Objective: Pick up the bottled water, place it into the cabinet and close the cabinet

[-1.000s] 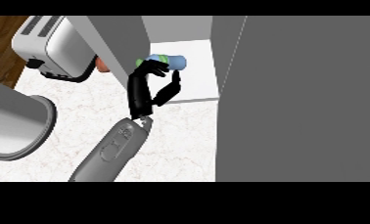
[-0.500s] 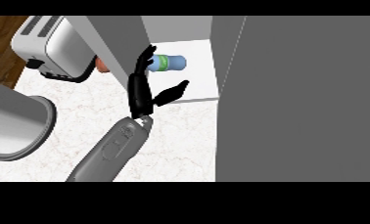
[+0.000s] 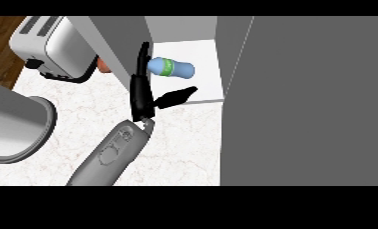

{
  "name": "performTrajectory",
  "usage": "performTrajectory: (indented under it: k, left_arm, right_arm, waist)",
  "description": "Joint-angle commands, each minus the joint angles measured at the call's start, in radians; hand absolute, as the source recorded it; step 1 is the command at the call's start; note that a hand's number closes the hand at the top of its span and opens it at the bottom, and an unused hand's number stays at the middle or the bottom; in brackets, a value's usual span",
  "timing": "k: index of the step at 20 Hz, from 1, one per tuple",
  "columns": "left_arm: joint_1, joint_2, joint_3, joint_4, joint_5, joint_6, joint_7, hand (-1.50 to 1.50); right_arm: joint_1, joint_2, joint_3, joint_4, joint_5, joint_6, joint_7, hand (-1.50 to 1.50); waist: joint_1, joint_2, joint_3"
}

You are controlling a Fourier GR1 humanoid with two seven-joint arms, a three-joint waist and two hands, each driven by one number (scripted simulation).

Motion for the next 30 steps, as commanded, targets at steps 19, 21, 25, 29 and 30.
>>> performTrajectory:
  k: [19,21,25,29,30]
  left_arm:
    - [-0.011,0.005,0.192,-0.062,0.276,-0.497,-0.343,-1.5]
    - [0.066,0.044,0.191,-0.108,0.3,-0.577,-0.36,-1.5]
    - [0.086,0.057,0.19,-0.201,0.3,-0.58,-0.288,-1.5]
    - [0.222,0.048,0.146,-0.39,0.312,-0.576,-0.258,-1.5]
    - [0.203,0.044,0.159,-0.399,0.303,-0.564,-0.236,-1.5]
  right_arm:
    - [0.032,0.02,0.024,-0.024,0.05,-0.065,0.001,-1.5]
    - [0.029,-0.003,-0.016,-0.068,0.009,-0.064,0.034,-1.5]
    - [0.097,-0.02,-0.001,-0.055,0.028,-0.039,-0.039,-1.5]
    - [0.043,0.023,0.062,-0.151,0.053,-0.13,0.107,-1.5]
    - [0.075,-0.011,0.04,-0.073,0.053,-0.068,-0.002,-1.5]
  waist:
    - [0.067,0.002,-0.005]
    - [0.071,0.002,-0.005]
    - [0.069,0.0,-0.005]
    - [0.083,-0.001,-0.005]
    - [0.075,0.0,-0.005]
